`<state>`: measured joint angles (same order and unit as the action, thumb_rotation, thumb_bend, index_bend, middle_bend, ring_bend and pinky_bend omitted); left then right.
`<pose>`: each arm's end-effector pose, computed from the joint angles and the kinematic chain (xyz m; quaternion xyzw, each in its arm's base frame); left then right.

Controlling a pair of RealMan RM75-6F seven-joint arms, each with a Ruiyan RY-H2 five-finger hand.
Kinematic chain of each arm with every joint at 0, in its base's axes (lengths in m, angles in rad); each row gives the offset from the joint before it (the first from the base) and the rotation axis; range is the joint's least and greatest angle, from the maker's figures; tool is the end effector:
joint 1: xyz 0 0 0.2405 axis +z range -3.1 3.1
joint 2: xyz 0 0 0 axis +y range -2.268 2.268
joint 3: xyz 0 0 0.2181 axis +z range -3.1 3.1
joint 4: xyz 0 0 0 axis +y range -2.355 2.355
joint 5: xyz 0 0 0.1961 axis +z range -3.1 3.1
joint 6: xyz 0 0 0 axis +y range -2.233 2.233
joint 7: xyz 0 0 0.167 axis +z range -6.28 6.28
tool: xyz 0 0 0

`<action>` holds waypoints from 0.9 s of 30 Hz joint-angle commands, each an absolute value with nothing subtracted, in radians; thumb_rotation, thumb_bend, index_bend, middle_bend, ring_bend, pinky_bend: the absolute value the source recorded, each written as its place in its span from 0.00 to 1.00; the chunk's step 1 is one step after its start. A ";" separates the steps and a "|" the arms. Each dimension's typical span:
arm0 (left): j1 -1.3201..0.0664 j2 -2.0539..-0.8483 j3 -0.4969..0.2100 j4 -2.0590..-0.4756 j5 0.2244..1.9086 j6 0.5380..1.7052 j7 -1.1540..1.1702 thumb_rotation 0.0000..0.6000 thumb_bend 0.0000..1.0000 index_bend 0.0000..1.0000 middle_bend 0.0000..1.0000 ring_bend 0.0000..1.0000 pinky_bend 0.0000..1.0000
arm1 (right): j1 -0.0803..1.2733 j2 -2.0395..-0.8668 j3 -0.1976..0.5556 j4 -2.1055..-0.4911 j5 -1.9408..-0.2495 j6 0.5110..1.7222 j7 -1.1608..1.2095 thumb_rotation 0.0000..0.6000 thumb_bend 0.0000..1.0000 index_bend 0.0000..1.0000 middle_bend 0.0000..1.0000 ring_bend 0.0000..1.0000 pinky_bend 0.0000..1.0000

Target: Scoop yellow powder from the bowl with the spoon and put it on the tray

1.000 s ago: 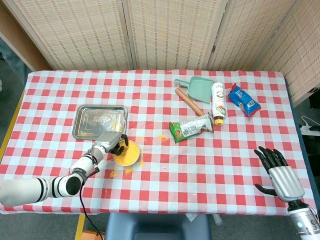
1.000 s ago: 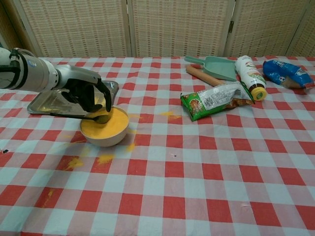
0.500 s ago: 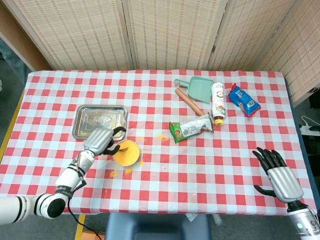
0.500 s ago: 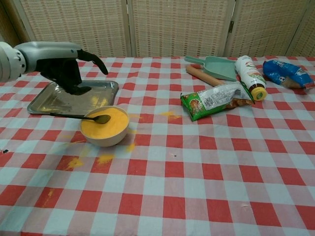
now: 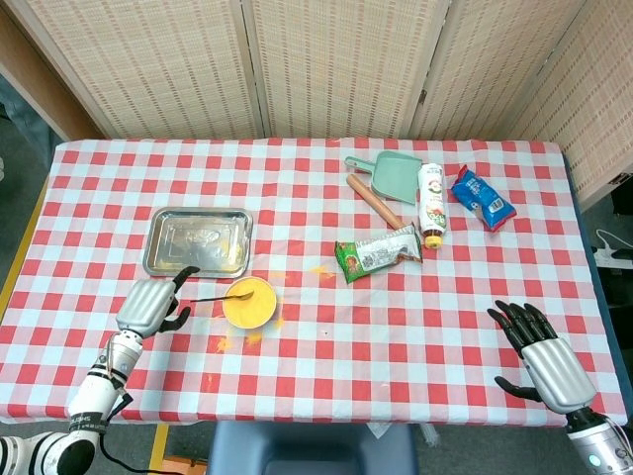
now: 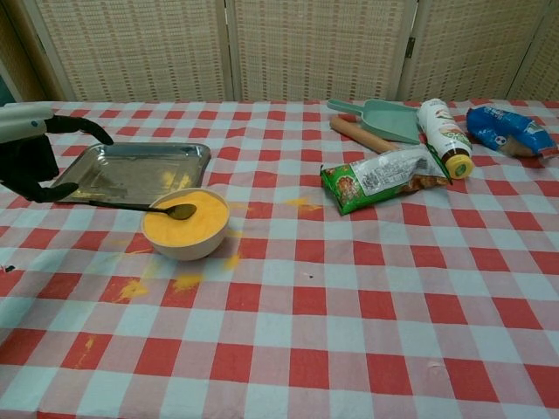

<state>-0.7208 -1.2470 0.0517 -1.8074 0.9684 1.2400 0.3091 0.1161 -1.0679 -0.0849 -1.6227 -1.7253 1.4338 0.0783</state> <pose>-0.1635 0.2984 0.0623 -0.6941 -0.4189 -0.3370 0.4787 -0.2513 -0.1747 0.1260 0.6884 -0.3961 0.3809 0.4734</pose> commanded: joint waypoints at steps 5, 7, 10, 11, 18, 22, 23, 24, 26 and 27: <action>-0.642 -1.360 0.059 -1.690 1.035 1.344 0.461 1.00 0.44 0.28 1.00 1.00 1.00 | 0.115 -1.065 -0.089 -1.618 -1.728 1.435 0.087 1.00 0.09 0.00 0.00 0.00 0.00; -0.629 -1.379 0.054 -1.660 1.041 1.347 0.473 1.00 0.44 0.29 1.00 1.00 1.00 | 0.115 -1.064 -0.090 -1.616 -1.728 1.435 0.088 1.00 0.09 0.00 0.00 0.00 0.00; -0.616 -1.400 0.043 -1.631 1.050 1.345 0.476 1.00 0.45 0.30 1.00 1.00 1.00 | 0.114 -1.064 -0.092 -1.615 -1.731 1.437 0.090 1.00 0.09 0.00 0.00 0.00 0.00; -0.612 -1.407 0.038 -1.623 1.055 1.342 0.475 1.00 0.45 0.30 1.00 1.00 1.00 | 0.114 -1.063 -0.093 -1.615 -1.733 1.439 0.091 1.00 0.09 0.00 0.00 0.00 0.00; -0.591 -1.438 0.018 -1.586 1.071 1.313 0.482 1.00 0.45 0.35 1.00 1.00 1.00 | 0.113 -1.065 -0.093 -1.614 -1.734 1.440 0.090 1.00 0.09 0.00 0.00 0.00 0.00; -0.581 -1.458 0.000 -1.561 1.083 1.300 0.470 1.00 0.45 0.39 1.00 1.00 1.00 | 0.115 -1.066 -0.094 -1.615 -1.733 1.435 0.089 1.00 0.09 0.00 0.00 0.00 0.00; -0.579 -1.463 -0.006 -1.557 1.087 1.297 0.465 1.00 0.45 0.39 1.00 1.00 1.00 | 0.116 -1.066 -0.093 -1.615 -1.732 1.434 0.089 1.00 0.09 0.00 0.00 0.00 0.00; -0.578 -1.465 -0.009 -1.555 1.091 1.295 0.464 1.00 0.45 0.39 1.00 1.00 1.00 | 0.116 -1.066 -0.093 -1.615 -1.732 1.433 0.089 1.00 0.09 0.00 0.00 0.00 0.00; -0.575 -1.468 -0.017 -1.553 1.101 1.293 0.466 1.00 0.45 0.39 1.00 1.00 1.00 | 0.117 -1.065 -0.093 -1.616 -1.731 1.432 0.089 1.00 0.09 0.00 0.00 0.00 0.00; -0.573 -1.471 -0.019 -1.551 1.105 1.293 0.468 1.00 0.44 0.39 1.00 1.00 1.00 | 0.117 -1.066 -0.093 -1.616 -1.731 1.432 0.088 1.00 0.09 0.00 0.00 0.00 0.00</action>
